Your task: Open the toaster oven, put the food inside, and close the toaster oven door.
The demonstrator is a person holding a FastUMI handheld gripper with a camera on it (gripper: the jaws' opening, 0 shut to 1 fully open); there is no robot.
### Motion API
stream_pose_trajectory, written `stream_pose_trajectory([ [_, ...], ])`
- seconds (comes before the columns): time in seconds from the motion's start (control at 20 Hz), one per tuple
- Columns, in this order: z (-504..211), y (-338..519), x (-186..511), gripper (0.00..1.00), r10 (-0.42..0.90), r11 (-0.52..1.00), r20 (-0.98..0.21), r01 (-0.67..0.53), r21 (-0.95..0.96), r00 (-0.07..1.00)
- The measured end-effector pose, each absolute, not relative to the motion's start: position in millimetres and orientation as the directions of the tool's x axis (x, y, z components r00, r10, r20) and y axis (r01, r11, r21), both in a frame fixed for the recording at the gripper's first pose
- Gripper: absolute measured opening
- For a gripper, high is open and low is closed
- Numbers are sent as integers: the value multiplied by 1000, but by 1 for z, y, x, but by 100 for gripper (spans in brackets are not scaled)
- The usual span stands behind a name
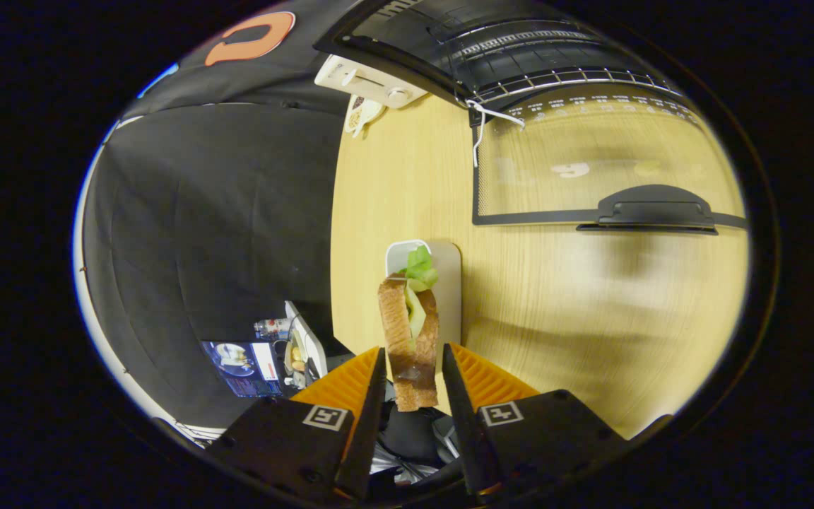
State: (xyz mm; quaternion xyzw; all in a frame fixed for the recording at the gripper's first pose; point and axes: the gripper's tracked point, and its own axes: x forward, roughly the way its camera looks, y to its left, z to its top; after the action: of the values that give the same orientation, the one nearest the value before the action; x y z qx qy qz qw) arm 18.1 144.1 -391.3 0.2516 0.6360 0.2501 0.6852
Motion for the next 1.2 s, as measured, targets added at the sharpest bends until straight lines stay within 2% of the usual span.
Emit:
stream_pose_trajectory([
  [0.1, -388, 143, 21, 40, 660, 750, -748, -12, 661, 70],
  [0.3, -384, 146, 20, 31, 652, 758, -753, -37, 652, 85],
  [0.45, -366, 149, 17, 28, 687, 725, -721, -25, 688, 91],
  [0.7, -313, 150, 10, 27, 775, 626, -616, -29, 780, 141],
  [0.95, -252, 111, 34, 27, 806, 513, -479, -6, 859, 347],
  [1.2, -247, 38, 78, 27, 685, 484, -449, 103, 869, 575],
])
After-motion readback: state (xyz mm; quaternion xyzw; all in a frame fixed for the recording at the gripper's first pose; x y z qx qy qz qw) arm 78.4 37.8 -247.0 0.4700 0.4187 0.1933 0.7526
